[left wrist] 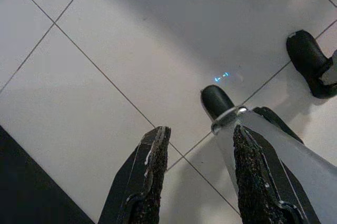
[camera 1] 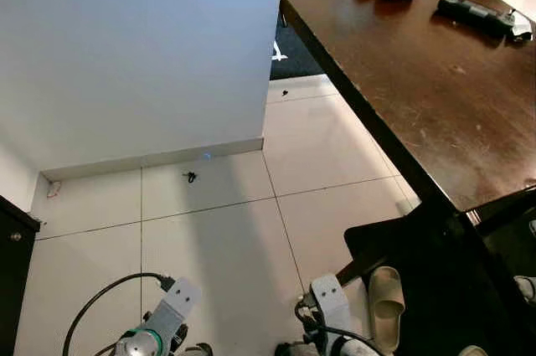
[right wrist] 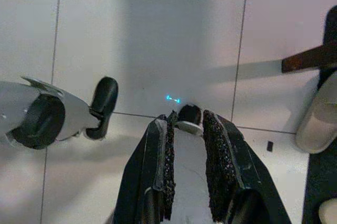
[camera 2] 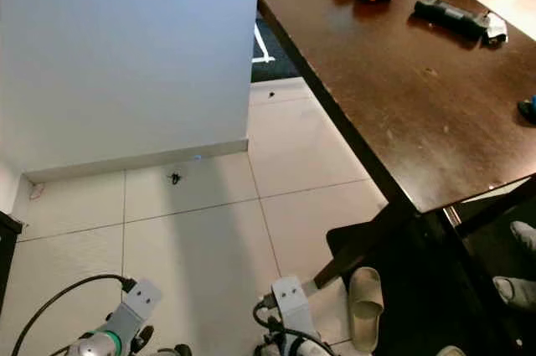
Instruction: Hang keys on a hook
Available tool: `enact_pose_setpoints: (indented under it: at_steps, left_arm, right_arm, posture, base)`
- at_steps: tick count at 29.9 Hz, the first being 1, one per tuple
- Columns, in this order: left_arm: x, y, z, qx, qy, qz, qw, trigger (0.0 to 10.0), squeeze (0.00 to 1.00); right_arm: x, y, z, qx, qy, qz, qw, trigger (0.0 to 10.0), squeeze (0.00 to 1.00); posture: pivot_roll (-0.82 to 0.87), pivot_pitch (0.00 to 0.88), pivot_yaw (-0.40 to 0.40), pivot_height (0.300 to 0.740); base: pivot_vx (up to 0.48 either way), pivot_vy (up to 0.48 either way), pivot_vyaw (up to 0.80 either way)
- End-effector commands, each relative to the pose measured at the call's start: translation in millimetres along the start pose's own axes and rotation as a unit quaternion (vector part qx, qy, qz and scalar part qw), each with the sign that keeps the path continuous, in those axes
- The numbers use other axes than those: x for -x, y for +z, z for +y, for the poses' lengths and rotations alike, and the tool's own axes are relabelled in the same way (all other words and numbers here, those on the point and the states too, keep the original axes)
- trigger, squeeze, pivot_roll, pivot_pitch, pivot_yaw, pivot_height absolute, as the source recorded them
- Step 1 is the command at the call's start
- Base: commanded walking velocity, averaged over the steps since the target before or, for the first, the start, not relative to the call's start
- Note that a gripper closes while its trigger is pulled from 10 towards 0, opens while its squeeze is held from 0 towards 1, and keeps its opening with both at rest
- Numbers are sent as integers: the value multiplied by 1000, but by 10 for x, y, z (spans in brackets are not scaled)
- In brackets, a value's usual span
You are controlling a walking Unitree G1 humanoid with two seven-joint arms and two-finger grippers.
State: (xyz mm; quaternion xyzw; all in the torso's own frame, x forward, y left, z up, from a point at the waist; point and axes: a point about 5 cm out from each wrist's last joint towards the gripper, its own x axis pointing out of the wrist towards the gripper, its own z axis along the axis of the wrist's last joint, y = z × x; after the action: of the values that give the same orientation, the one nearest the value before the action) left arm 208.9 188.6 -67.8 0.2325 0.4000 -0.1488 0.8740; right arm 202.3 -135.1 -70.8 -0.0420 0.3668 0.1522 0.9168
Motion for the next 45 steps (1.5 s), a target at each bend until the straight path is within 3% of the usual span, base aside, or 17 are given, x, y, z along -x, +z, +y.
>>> enact_pose_setpoints:
  at_steps: [1, 7, 9, 10, 12, 16, 19, 24, 34, 45]
  left_arm:
    - [20, -112, -61, 8, -10, 21, 1000, 10000, 0]
    - [23, -149, -61, 36, -4, 38, 999, 10000, 0]
    - [19, -146, -14, 117, 11, 41, 992, 10000, 0]
    - [19, -132, 33, 169, 28, 34, 985, 10000, 0]
    - [20, -116, 96, 232, 47, 23, 971, 10000, 0]
    - [21, -117, 113, 269, 47, 19, 962, 10000, 0]
    - [24, -127, 113, 271, 48, 22, 961, 10000, 0]
    - [39, -176, 100, 237, 39, 28, 970, 10000, 0]
    - [32, -164, 94, 227, 32, 33, 973, 10000, 0]
    - [93, -396, -29, 215, -4, 84, 973, 10000, 0]
  right_arm:
    - [27, -85, 0, 2, -8, 12, 1000, 10000, 0]
    - [25, -52, -48, 7, -30, 4, 1000, 10000, 0]
    - [22, -6, -96, 6, -51, -7, 999, 10000, 0]
    - [19, 28, -126, -4, -65, -16, 998, 10000, 0]
    - [16, 65, -158, -24, -78, -27, 996, 10000, 0]
    - [16, 59, -157, -49, -79, -27, 995, 10000, 0]
    - [17, 53, -156, -55, -79, -26, 995, 10000, 0]
    - [24, 35, -167, -75, -83, -26, 993, 10000, 0]
    - [21, 45, -174, -87, -88, -29, 992, 10000, 0]
    - [39, -32, -158, -78, -81, -12, 994, 10000, 0]
  posture:
    - [-65, 75, 22, 740]
    - [-63, 75, 22, 740]
    - [-64, 76, 22, 740]
    - [-61, 76, 22, 740]
    - [-61, 77, 21, 740]
    - [-60, 77, 21, 740]
    - [-61, 78, 20, 740]
    - [-61, 79, 21, 740]
    - [-62, 77, 25, 740]
    - [-60, 73, 21, 740]
  base:
    - [0, 0, 0]
    - [0, 0, 0]
    - [0, 0, 0]
    - [0, 0, 0]
    - [0, 0, 0]
    - [0, 0, 0]
    - [0, 0, 0]
    - [0, 0, 0]
    - [0, 0, 0]
    - [0, 0, 0]
